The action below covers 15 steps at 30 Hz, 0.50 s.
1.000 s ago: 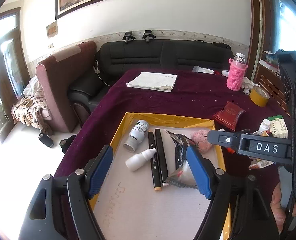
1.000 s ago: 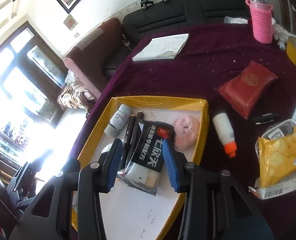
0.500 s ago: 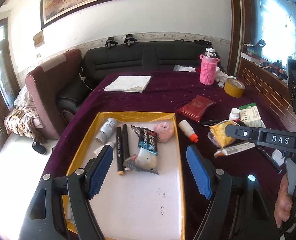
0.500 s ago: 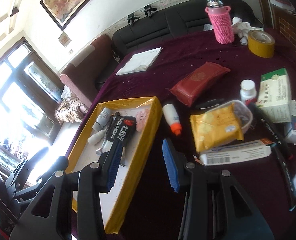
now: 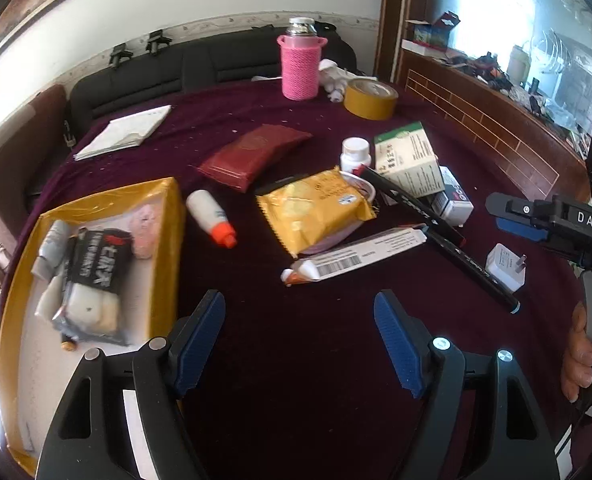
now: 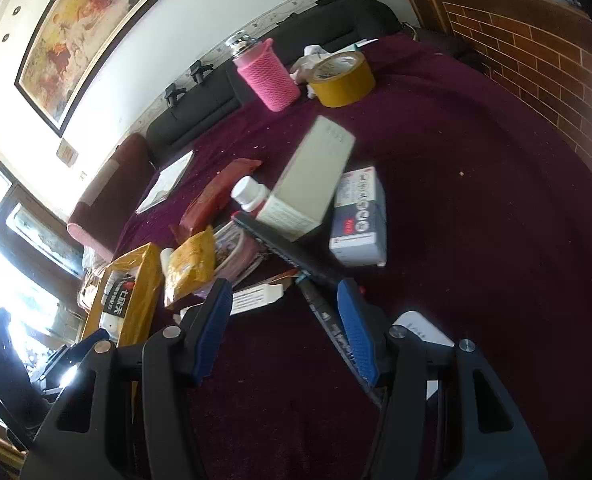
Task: Organize objects
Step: 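Grasp the white ointment tube box with the left tool while the right grasps a black marker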
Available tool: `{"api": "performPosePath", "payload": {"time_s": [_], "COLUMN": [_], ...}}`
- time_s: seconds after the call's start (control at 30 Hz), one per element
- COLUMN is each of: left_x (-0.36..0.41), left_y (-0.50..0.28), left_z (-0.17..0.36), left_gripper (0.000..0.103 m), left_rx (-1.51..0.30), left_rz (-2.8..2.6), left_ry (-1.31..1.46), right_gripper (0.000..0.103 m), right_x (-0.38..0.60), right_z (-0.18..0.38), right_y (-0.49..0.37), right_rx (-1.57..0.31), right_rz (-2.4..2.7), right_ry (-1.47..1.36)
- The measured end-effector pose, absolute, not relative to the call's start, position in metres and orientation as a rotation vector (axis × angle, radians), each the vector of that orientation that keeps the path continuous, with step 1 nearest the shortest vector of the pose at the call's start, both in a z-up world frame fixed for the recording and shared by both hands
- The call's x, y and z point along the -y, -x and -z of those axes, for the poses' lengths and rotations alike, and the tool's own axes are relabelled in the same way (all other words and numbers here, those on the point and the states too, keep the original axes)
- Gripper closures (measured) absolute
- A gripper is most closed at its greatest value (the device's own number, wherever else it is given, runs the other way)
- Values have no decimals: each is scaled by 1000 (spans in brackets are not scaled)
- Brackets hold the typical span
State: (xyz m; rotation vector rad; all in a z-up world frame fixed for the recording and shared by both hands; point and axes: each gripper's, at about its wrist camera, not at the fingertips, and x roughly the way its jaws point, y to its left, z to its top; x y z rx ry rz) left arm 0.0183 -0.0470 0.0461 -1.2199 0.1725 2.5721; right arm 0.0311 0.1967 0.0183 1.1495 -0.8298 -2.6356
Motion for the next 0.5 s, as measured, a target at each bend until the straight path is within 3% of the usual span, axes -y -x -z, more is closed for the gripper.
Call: {"api": "performPosePath", "payload": {"time_s": [0.2,0.33,0.4,0.5], "left_x": [-17,-43,-47,-39], "left_y": [-1,25,33,41], "left_z": [-37,-10,2,7], "left_gripper": [32,32,32,34], "left_rx": [-459,-609,-621,-431], "left_rz": [-2474,-2383,-2358,-2276], "left_ry": [1094,1155,1202,1295], "right_gripper": [50,50,50,50], "right_x": [-232,-241,-245,-246], "right_z": [1,14,19,18], "right_y": [-17,-13,-11,-13], "right_rx": [924,995,1047,1058], "right_rz": [2642,2569,2513,2498], "right_ry": [-1067,-1048,-1057,-1035]}}
